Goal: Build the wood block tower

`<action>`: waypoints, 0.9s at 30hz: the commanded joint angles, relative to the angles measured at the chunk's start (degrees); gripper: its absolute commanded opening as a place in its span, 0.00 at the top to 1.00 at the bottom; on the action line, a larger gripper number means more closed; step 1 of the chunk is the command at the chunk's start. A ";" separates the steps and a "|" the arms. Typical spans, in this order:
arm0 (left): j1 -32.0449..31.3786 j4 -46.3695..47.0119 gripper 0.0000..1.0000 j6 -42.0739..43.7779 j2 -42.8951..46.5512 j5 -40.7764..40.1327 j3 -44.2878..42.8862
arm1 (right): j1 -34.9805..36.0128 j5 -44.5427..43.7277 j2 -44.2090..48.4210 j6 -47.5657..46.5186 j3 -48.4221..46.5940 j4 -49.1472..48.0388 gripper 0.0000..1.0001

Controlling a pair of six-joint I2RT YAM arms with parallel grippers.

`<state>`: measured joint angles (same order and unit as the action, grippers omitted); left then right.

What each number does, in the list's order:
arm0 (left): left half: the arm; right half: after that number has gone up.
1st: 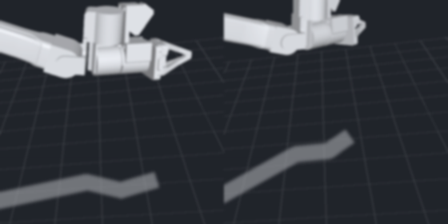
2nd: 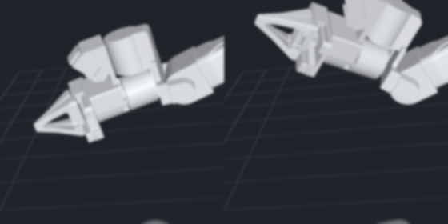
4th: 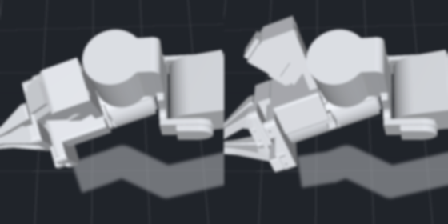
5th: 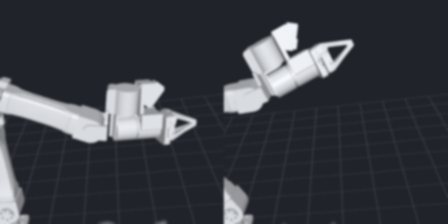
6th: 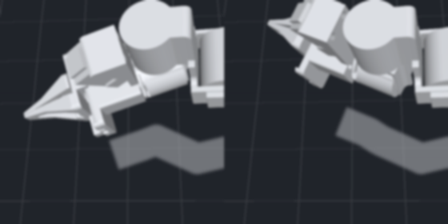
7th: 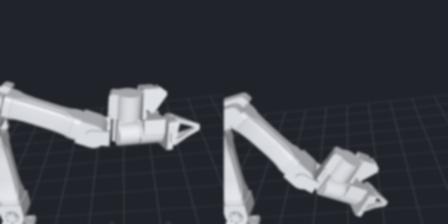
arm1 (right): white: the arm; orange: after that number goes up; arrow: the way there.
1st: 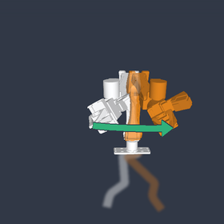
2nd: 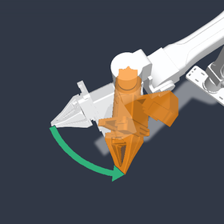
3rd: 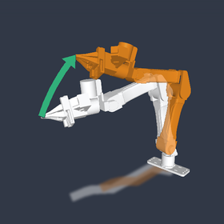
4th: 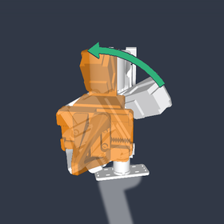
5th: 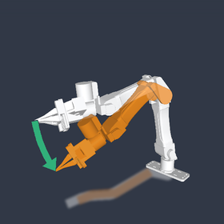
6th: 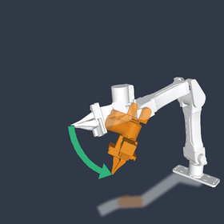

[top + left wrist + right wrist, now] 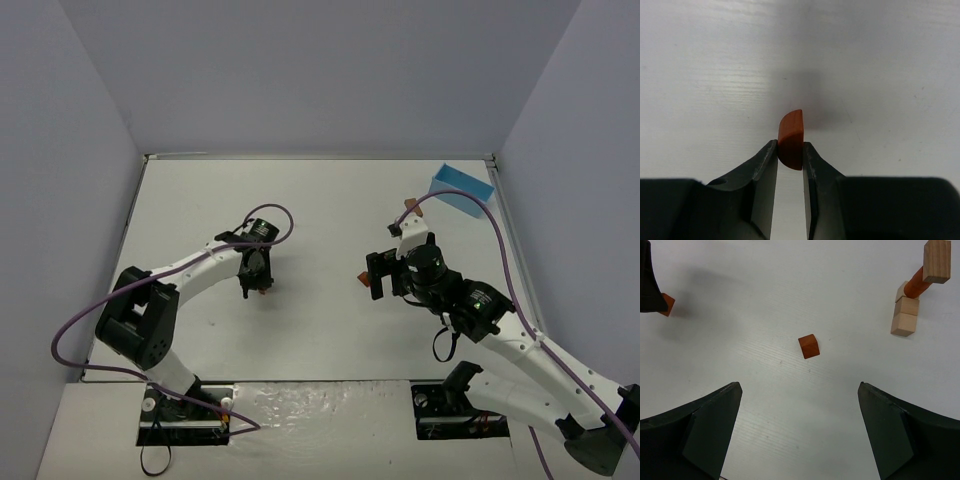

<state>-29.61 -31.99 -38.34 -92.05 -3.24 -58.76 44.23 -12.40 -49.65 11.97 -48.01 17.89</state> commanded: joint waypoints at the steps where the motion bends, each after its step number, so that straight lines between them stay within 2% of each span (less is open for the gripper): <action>1: -0.68 -4.47 1.00 4.44 2.00 -10.36 -4.69 | -0.43 -0.87 -0.63 -0.16 -1.53 -1.80 0.00; 4: -1.89 -6.91 1.00 5.26 -0.70 -15.42 -5.78 | -0.46 -1.03 -1.13 -0.36 -1.64 -1.80 0.00; 12: -5.60 -8.49 1.00 4.39 -11.10 -18.25 -8.74 | -0.39 -1.22 -1.31 -0.39 -1.78 -1.80 0.00; 20: -10.32 -9.32 1.00 2.48 -17.63 -16.27 -12.60 | -0.46 -1.49 0.69 0.87 -0.68 -1.72 0.00; 24: -12.01 -9.06 0.83 1.28 -18.65 -14.51 -13.19 | -0.38 -1.75 1.30 1.22 -0.51 -1.72 0.00; 27: -12.78 -8.93 0.78 0.56 -19.13 -13.21 -13.82 | -0.46 -1.82 1.55 1.38 -0.42 -1.72 0.00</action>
<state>-40.48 -43.64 -33.66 -108.68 -27.11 -72.25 44.23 -12.55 -48.93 12.28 -48.01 17.89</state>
